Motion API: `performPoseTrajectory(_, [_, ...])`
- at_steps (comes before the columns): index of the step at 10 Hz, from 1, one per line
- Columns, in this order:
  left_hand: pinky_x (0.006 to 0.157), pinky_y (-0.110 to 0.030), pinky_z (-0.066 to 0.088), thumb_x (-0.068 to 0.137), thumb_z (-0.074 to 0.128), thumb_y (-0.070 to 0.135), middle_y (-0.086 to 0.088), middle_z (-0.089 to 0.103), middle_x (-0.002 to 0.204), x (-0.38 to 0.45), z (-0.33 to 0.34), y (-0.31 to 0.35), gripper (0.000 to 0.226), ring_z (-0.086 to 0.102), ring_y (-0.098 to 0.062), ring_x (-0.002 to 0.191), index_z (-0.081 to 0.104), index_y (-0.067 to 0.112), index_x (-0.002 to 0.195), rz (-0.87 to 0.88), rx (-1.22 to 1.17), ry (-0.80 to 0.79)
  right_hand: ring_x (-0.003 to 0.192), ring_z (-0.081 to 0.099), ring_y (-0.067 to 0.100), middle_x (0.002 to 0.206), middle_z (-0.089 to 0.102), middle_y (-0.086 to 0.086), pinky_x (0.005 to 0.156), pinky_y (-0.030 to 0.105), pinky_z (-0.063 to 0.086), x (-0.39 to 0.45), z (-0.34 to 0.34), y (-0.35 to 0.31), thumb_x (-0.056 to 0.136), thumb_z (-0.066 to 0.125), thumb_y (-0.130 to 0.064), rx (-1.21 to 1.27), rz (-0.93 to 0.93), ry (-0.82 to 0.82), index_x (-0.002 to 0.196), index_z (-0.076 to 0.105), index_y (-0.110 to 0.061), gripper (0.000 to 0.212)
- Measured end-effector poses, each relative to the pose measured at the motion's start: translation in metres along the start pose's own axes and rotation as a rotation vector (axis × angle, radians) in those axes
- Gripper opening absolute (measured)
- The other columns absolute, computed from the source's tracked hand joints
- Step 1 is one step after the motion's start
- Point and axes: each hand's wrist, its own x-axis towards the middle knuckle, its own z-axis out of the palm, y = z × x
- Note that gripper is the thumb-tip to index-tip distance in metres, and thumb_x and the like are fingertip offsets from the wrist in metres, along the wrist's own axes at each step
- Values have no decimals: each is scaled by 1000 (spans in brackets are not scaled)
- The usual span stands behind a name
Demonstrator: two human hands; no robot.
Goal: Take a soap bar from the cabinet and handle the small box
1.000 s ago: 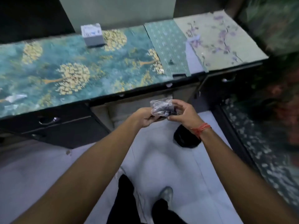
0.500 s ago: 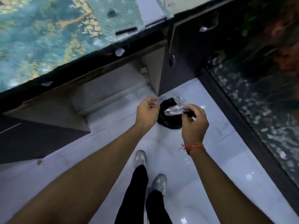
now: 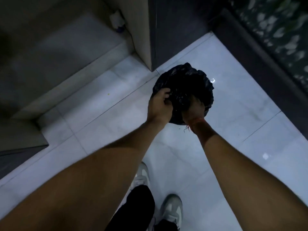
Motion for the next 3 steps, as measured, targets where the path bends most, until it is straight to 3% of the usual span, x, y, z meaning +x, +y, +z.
performPoseTrajectory(1, [103, -31, 49, 91, 50, 2, -7, 61, 128, -12, -15, 6, 50, 59, -20, 117, 49, 18, 139, -105, -19, -20, 135, 43, 40, 140, 52, 23, 113, 57, 29, -9, -12, -4, 81, 54, -10, 4, -83, 2, 137, 50, -2, 57])
performPoseTrajectory(2, [103, -31, 49, 91, 56, 6, -3, 58, 128, -57, -48, 43, 53, 57, -18, 114, 46, 19, 142, -124, -65, -53, 146, 27, 34, 154, 34, 20, 121, 50, 15, -38, -61, -36, 84, 58, -7, 19, -70, -46, 146, 36, -4, 66])
performPoseTrajectory(3, [86, -25, 49, 90, 56, 6, 2, 59, 109, -104, -89, 97, 50, 55, -16, 100, 47, 18, 138, -127, -112, -19, 139, 38, 34, 148, 42, 21, 118, 42, 29, -84, -122, -83, 82, 60, 2, 198, -14, -57, 139, 45, -1, 59])
